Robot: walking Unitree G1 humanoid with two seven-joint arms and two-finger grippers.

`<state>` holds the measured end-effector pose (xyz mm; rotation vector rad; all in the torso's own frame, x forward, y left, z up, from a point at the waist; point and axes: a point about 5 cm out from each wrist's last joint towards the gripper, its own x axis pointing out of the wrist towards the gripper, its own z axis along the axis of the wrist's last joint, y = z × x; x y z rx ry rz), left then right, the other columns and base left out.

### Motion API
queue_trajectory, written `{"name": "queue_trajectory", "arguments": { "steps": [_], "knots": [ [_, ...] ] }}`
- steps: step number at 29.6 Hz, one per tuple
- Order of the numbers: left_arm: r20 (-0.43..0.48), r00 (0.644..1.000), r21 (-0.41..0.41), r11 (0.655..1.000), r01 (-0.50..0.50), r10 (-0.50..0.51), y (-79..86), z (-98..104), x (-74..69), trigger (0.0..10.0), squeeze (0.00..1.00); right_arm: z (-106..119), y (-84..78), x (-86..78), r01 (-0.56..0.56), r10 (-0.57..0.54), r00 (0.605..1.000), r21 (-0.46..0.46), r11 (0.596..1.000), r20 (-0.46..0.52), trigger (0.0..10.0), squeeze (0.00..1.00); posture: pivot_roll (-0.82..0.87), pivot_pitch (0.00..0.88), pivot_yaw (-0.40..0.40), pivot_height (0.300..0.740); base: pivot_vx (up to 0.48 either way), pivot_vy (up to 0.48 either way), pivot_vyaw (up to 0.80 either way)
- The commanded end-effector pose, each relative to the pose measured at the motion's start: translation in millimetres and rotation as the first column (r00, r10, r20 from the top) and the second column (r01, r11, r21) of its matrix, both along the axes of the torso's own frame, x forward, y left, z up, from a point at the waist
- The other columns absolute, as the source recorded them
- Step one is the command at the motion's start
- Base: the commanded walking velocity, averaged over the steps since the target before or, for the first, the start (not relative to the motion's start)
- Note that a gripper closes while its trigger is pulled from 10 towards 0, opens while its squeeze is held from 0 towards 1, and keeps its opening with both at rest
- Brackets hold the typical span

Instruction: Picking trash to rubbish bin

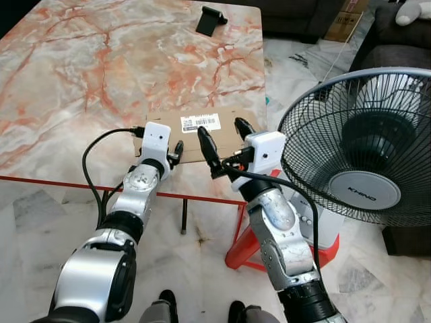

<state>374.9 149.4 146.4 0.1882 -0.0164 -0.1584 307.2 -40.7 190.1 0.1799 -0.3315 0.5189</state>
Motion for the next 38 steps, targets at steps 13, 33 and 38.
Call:
{"name": "queue_trajectory", "arguments": {
  "steps": [13,33,38],
  "knots": [
    [-0.198,0.98,0.107,0.994,-0.007,0.028,9.8,-18.9,-92.1,10.0,0.0,-4.9,8.4,2.9,-0.03,0.031,0.999,0.01,0.999,-0.029,10.0,0.0,0.08,0.263,-0.04,0.74,0.0,0.0,0.0],
    [0.168,0.986,0.182,0.983,-0.039,0.008,-4.8,65.7,-112.6,10.0,0.0,0.0,12.3,11.8,-0.041,0.041,0.999,0.018,0.999,-0.004,10.0,0.0,0.1,0.23,-0.041,0.74,0.0,0.0,0.0],
    [0.261,0.96,0.136,0.98,-0.145,0.106,5.4,58.8,-103.5,10.0,0.0,0.0,12.4,14.4,-0.036,0.036,0.999,0.019,0.999,-0.001,10.0,0.0,0.1,0.221,-0.047,0.74,0.0,0.0,0.0]
  ]
}}
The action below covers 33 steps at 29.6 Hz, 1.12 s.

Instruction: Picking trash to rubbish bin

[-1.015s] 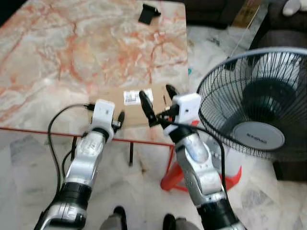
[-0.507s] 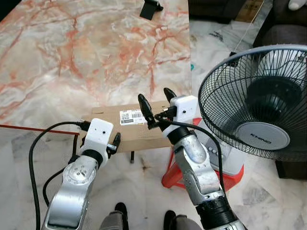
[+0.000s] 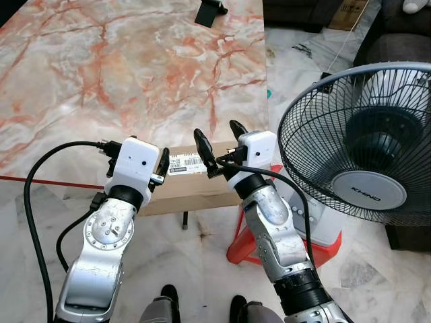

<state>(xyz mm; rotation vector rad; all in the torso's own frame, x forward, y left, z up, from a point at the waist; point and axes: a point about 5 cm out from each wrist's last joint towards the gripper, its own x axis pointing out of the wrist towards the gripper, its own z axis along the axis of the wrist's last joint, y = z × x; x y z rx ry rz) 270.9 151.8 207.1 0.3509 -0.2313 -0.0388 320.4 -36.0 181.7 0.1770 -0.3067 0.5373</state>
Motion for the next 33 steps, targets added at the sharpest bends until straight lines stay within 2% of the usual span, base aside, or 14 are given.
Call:
{"name": "queue_trajectory", "arguments": {
  "steps": [1,4,10,17,33],
  "knots": [
    [0.024,0.999,0.008,0.999,-0.032,0.032,3.2,-2.0,0.8,10.0,0.0,8.4,7.7,1.3,-0.017,0.016,1.0,0.031,0.999,0.02,10.0,0.0,0.1,0.221,-0.047,0.74,0.0,0.0,0.0],
    [0.104,0.992,-0.052,0.996,-0.071,0.077,-0.1,-5.9,18.4,10.0,0.0,8.4,5.4,4.7,0.008,-0.01,1.0,0.046,0.999,0.026,10.0,0.0,0.1,0.198,-0.049,0.74,0.0,0.0,0.0],
    [0.142,0.988,-0.086,0.995,-0.048,0.06,-7.0,-9.3,28.3,10.0,0.0,9.7,-0.9,10.3,0.047,-0.049,0.998,0.064,0.997,0.036,10.0,0.0,0.09,0.183,-0.043,0.74,0.0,0.0,0.0],
    [0.217,0.976,-0.078,0.997,-0.011,0.028,-6.1,-9.7,31.7,10.0,0.0,4.1,-8.9,14.4,0.085,-0.087,0.996,0.055,0.995,0.031,10.0,0.0,0.09,0.179,-0.043,0.74,0.0,0.0,0.0],
    [0.243,0.97,-0.087,0.996,0.002,0.019,-7.8,-13.8,33.4,10.0,0.0,1.5,-13.4,18.8,0.11,-0.111,0.993,0.053,0.993,0.032,10.0,0.0,0.09,0.174,-0.051,0.74,-0.015,0.0,0.0]
  ]
}}
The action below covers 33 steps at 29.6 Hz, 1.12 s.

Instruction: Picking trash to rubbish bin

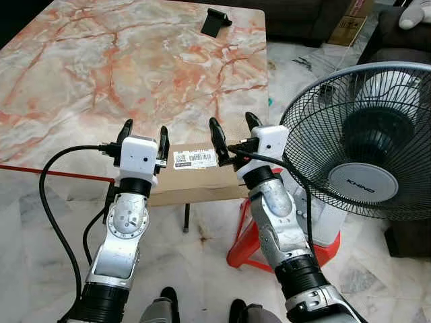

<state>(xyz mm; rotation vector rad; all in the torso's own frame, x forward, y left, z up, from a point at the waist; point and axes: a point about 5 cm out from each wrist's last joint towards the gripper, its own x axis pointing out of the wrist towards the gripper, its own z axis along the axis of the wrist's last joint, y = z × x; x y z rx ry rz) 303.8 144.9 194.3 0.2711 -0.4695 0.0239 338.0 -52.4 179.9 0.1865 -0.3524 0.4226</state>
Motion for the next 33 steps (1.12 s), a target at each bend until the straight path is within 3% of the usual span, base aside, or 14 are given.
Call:
{"name": "queue_trajectory", "arguments": {
  "steps": [1,12,14,18,19,24,27,30,33],
  "knots": [
    [0.004,1.0,-0.002,1.0,0.002,-0.002,-0.8,-1.0,0.6,10.0,0.0,3.2,3.1,1.3,-0.003,0.003,1.0,0.013,1.0,0.007,10.0,0.0,0.09,0.173,-0.051,0.74,0.0,0.0,0.0],
    [-0.02,1.0,0.018,1.0,-0.001,0.002,-1.4,-5.0,2.2,10.0,0.0,2.4,2.9,2.0,-0.005,0.005,1.0,0.008,1.0,0.007,10.0,0.0,0.09,0.171,-0.053,0.74,0.0,0.0,0.0],
    [-0.037,0.999,0.048,0.999,0.011,-0.009,-1.7,-7.1,2.0,10.0,0.0,1.9,3.2,2.1,-0.006,0.006,1.0,0.007,1.0,0.005,10.0,0.0,0.09,0.172,-0.053,0.74,0.0,0.0,0.0],
    [-0.023,1.0,0.193,0.981,0.015,-0.011,-1.2,-11.7,-8.4,10.0,0.0,1.3,3.6,2.0,-0.008,0.008,1.0,0.006,1.0,0.004,10.0,0.0,0.09,0.171,-0.052,0.74,0.0,0.0,0.0],
    [-0.023,1.0,0.193,0.981,0.015,-0.011,-1.2,-11.7,-8.4,10.0,0.0,1.3,3.6,2.0,-0.008,0.008,1.0,0.006,1.0,0.004,10.0,0.0,0.09,0.171,-0.052,0.74,0.0,0.0,0.0],
    [0.001,0.996,0.342,0.936,0.082,-0.087,-7.0,-11.6,-30.4,10.0,0.0,0.9,2.5,2.7,-0.006,0.006,1.0,0.006,1.0,0.002,10.0,0.0,0.1,0.174,-0.056,0.74,0.0,0.0,0.0],
    [-0.01,0.991,0.433,0.893,0.125,-0.134,-11.3,-11.3,-42.9,10.0,0.0,0.0,2.7,3.1,-0.008,0.008,1.0,0.004,1.0,0.0,10.0,0.0,0.1,0.174,-0.056,0.74,0.0,0.0,0.0],
    [-0.01,0.991,0.438,0.89,0.124,-0.133,-11.5,-11.2,-43.9,10.0,0.0,0.0,2.7,3.1,-0.008,0.008,1.0,0.003,1.0,0.0,10.0,0.0,0.1,0.174,-0.056,0.74,0.0,0.0,0.0],
    [-0.041,0.981,0.56,0.809,0.178,-0.187,-14.5,-12.1,-62.6,10.0,0.0,0.9,5.3,3.3,-0.017,0.017,1.0,0.006,1.0,0.001,10.0,0.0,0.11,0.176,-0.06,0.74,0.0,0.0,0.0]
  ]
}}
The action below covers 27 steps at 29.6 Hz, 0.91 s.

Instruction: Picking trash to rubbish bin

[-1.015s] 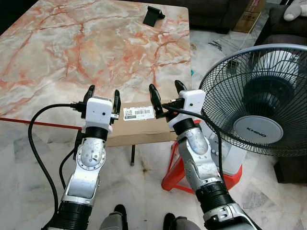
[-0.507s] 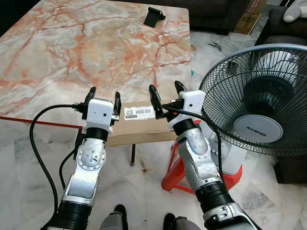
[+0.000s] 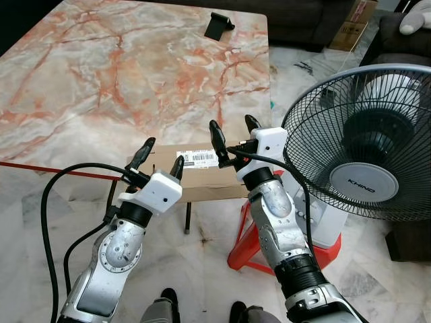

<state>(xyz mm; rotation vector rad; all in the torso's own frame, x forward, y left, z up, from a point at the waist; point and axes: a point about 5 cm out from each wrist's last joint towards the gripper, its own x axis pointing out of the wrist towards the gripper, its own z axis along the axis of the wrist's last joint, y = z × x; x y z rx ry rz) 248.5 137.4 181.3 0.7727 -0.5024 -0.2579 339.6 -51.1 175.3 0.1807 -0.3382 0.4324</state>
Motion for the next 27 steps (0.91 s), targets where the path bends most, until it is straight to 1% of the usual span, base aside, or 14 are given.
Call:
{"name": "queue_trajectory", "arguments": {
  "steps": [1,3,7,10,11,13,15,18,19,20,23,24,26,27],
  "knots": [
    [-0.015,0.998,0.089,0.994,0.058,-0.057,-9.1,-1.3,-11.5,10.0,0.0,5.6,4.8,1.8,-0.012,0.012,1.0,0.016,1.0,0.012,10.0,0.0,0.11,0.176,-0.06,0.74,0.0,0.0,0.0],
    [-0.021,0.998,0.1,0.993,0.066,-0.064,-9.9,-2.4,-12.6,10.0,0.0,5.5,5.0,1.8,-0.013,0.013,1.0,0.015,1.0,0.012,10.0,0.0,0.11,0.176,-0.06,0.74,0.0,0.0,0.0],
    [-0.067,0.994,0.183,0.978,0.1,-0.089,-11.9,-12.8,-19.0,10.0,0.0,5.0,5.4,2.1,-0.018,0.018,1.0,0.014,1.0,0.01,10.0,0.0,0.11,0.177,-0.062,0.74,0.0,0.0,0.0],
    [-0.108,0.991,0.228,0.968,0.106,-0.083,-10.9,-20.5,-21.9,10.0,0.0,4.1,5.9,2.1,-0.021,0.021,1.0,0.012,1.0,0.008,10.0,0.0,0.12,0.176,-0.063,0.74,0.0,0.0,0.0],
    [-0.14,0.988,0.253,0.962,0.1,-0.066,-8.9,-25.7,-20.9,10.0,0.0,3.9,6.3,2.1,-0.023,0.023,1.0,0.012,1.0,0.007,10.0,0.0,0.12,0.179,-0.063,0.74,0.0,0.0,0.0],
    [-0.158,0.987,0.279,0.957,0.075,-0.031,-5.3,-30.3,-18.6,10.0,0.0,4.0,6.6,2.1,-0.025,0.025,1.0,0.011,1.0,0.006,10.0,0.0,0.12,0.18,-0.064,0.74,0.0,0.0,0.0],
    [-0.18,0.984,0.332,0.942,0.055,0.006,0.2,-36.6,-15.6,10.0,0.0,4.0,6.7,2.2,-0.026,0.026,1.0,0.011,1.0,0.006,10.0,0.0,0.12,0.179,-0.064,0.74,0.0,0.0,0.0],
    [-0.192,0.981,0.342,0.938,0.054,0.013,2.4,-39.1,-14.1,10.0,0.0,3.6,6.5,2.0,-0.027,0.027,1.0,0.01,1.0,0.005,10.0,0.0,0.12,0.181,-0.065,0.74,0.0,0.0,0.0],
    [-0.19,0.981,0.365,0.93,0.041,0.031,4.0,-40.6,-11.8,10.0,0.0,3.5,6.5,1.9,-0.027,0.027,1.0,0.009,1.0,0.005,10.0,0.0,0.12,0.182,-0.065,0.74,0.0,0.0,0.0],
    [-0.189,0.981,0.371,0.928,0.037,0.036,4.4,-41.0,-11.3,10.0,0.0,3.5,6.5,1.9,-0.027,0.027,1.0,0.008,1.0,0.005,10.0,0.0,0.12,0.182,-0.065,0.74,0.0,0.0,0.0],
    [-0.183,0.979,0.402,0.916,-0.004,0.084,7.5,-44.4,-2.9,10.0,0.0,3.4,6.8,1.6,-0.028,0.028,1.0,0.01,1.0,0.004,10.0,0.0,0.11,0.182,-0.064,0.74,0.0,0.0,0.0],
    [-0.172,0.979,0.399,0.916,-0.036,0.113,8.4,-44.1,4.4,10.0,0.0,3.2,6.7,1.5,-0.029,0.029,1.0,0.01,1.0,0.004,10.0,0.0,0.11,0.181,-0.065,0.74,0.0,0.0,0.0],
    [-0.166,0.979,0.393,0.918,-0.047,0.121,8.2,-43.2,7.5,10.0,0.0,3.2,6.5,1.5,-0.028,0.028,1.0,0.01,1.0,0.004,10.0,0.0,0.11,0.181,-0.065,0.74,0.0,0.0,0.0],
    [-0.158,0.978,0.378,0.924,-0.065,0.133,8.5,-41.7,10.5,10.0,0.0,3.1,6.5,1.4,-0.028,0.028,1.0,0.01,1.0,0.004,10.0,0.0,0.11,0.179,-0.065,0.74,0.0,0.0,0.0]
  ]
}}
